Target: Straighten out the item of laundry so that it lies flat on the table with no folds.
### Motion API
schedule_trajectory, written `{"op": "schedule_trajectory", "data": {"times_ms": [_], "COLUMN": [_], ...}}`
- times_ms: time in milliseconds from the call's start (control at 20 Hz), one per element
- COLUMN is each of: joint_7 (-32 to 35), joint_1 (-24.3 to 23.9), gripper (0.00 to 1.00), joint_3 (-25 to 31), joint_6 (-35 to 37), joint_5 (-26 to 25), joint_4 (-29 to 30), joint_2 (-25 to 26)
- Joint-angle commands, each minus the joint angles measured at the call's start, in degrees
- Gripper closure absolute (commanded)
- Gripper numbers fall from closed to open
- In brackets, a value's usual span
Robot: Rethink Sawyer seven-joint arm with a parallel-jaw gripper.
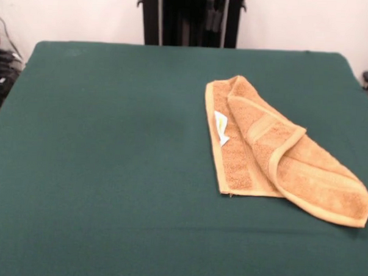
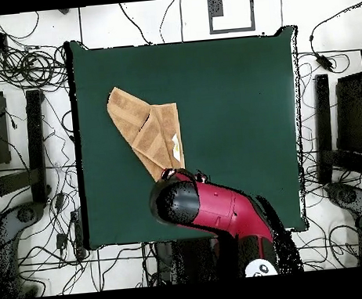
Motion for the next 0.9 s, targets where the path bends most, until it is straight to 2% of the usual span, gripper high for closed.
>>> {"op": "schedule_trajectory", "data": {"times_ms": [50,700,900], "joint_7": [6.37,9.1,8.36], "joint_1": [0.66,4.23,2.91], "gripper": [1.0,1.0,1.0], "joint_3": [5.39,1.78,3.41], "joint_6": [-3.31,-5.42,-7.34], "joint_5": [-1.78,-2.51,-2.04], "joint_4": [0.01,-1.4,-0.49], "joint_2": [2.25,4.58,4.78]}}
